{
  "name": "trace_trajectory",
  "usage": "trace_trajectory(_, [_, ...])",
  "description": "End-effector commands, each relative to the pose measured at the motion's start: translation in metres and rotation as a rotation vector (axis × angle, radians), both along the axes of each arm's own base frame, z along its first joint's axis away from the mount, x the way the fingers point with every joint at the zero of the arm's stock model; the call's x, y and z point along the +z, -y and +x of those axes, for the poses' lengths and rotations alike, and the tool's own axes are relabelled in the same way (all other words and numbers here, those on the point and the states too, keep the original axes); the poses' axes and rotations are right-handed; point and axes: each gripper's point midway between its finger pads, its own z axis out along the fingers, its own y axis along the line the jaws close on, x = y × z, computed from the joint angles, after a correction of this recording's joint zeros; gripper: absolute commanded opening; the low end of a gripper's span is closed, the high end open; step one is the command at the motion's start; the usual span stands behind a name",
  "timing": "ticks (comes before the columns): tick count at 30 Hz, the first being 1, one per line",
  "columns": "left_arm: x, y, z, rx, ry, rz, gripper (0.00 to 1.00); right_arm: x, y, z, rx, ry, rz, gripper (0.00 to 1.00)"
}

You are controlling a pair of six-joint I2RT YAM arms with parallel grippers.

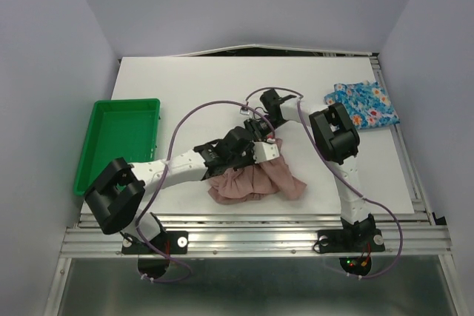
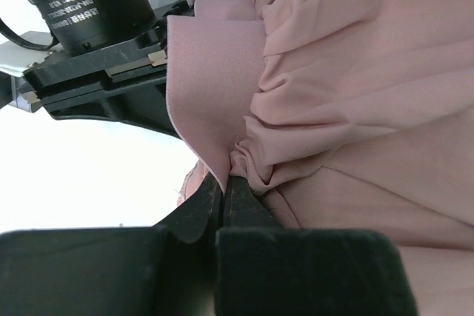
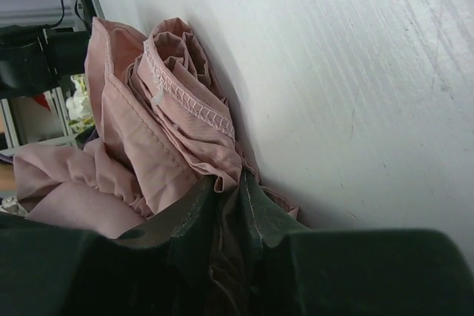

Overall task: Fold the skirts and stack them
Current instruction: Fold the skirt

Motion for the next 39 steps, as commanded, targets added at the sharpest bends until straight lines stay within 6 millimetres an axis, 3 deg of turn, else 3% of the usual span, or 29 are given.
trace_trajectory(1, [-0.003,0.0,0.017,0.019,0.089,0.002,0.0,0.003,-0.002,0.003,-0.007,0.04,-0.035,0.24])
trace_trajectory(5, [-0.024,-0.002,0.013,0.004,0.058,0.033,0.0,0.005,-0.004,0.024,-0.054,0.1,-0.099,0.29])
trace_trajectory(7, [-0.035,-0.002,0.011,0.001,0.031,0.058,0.0,0.011,-0.001,0.04,-0.089,0.147,-0.118,0.41])
trace_trajectory(8, [-0.042,-0.002,0.01,0.0,0.011,0.07,0.0,0.018,0.004,0.06,-0.153,0.172,-0.149,0.55])
trace_trajectory(9, [-0.045,-0.002,0.009,0.002,-0.002,0.074,0.0,0.024,0.003,0.067,-0.17,0.192,-0.154,0.59])
trace_trajectory(12, [-0.051,-0.004,0.005,0.013,-0.031,0.077,0.0,0.048,0.032,0.111,-0.313,0.231,-0.171,0.72])
trace_trajectory(13, [-0.055,-0.006,0.005,0.02,-0.043,0.083,0.0,0.065,0.054,0.135,-0.388,0.249,-0.155,0.72])
trace_trajectory(15, [-0.06,-0.01,0.006,0.035,-0.06,0.086,0.0,0.08,0.08,0.156,-0.463,0.257,-0.142,0.73])
trace_trajectory(18, [-0.064,-0.014,0.01,0.063,-0.084,0.08,0.09,0.114,0.128,0.176,-0.568,0.277,-0.099,0.76])
trace_trajectory(19, [-0.063,-0.012,0.012,0.072,-0.111,0.052,0.2,0.121,0.138,0.175,-0.58,0.292,-0.094,0.78])
trace_trajectory(20, [-0.061,-0.012,0.016,0.088,-0.117,0.04,0.26,0.116,0.146,0.166,-0.578,0.283,-0.109,0.78])
trace_trajectory(24, [-0.027,-0.009,0.038,0.15,-0.115,-0.049,0.39,0.13,0.153,0.124,-0.567,0.248,-0.112,0.81])
trace_trajectory(25, [-0.005,-0.007,0.047,0.188,-0.114,-0.1,0.42,0.142,0.154,0.113,-0.569,0.264,-0.098,0.82])
trace_trajectory(27, [0.022,-0.005,0.046,0.211,-0.137,-0.143,0.5,0.129,0.152,0.085,-0.558,0.179,-0.096,0.85])
trace_trajectory(28, [0.044,0.001,0.051,0.218,-0.123,-0.189,0.54,0.134,0.152,0.075,-0.553,0.178,-0.084,0.85])
trace_trajectory(30, [0.068,0.005,0.045,0.227,-0.149,-0.257,0.6,0.121,0.151,0.05,-0.544,0.098,-0.081,0.87])
trace_trajectory(31, [0.088,0.007,0.037,0.204,-0.158,-0.304,0.63,0.12,0.15,0.044,-0.544,0.082,-0.078,0.88])
trace_trajectory(33, [0.108,0.003,0.022,0.22,-0.204,-0.367,0.7,0.119,0.149,0.027,-0.539,0.043,-0.061,0.89])
trace_trajectory(39, [0.116,-0.007,-0.027,0.205,-0.433,-0.426,0.68,0.105,0.153,-0.005,-0.507,0.018,-0.111,0.94])
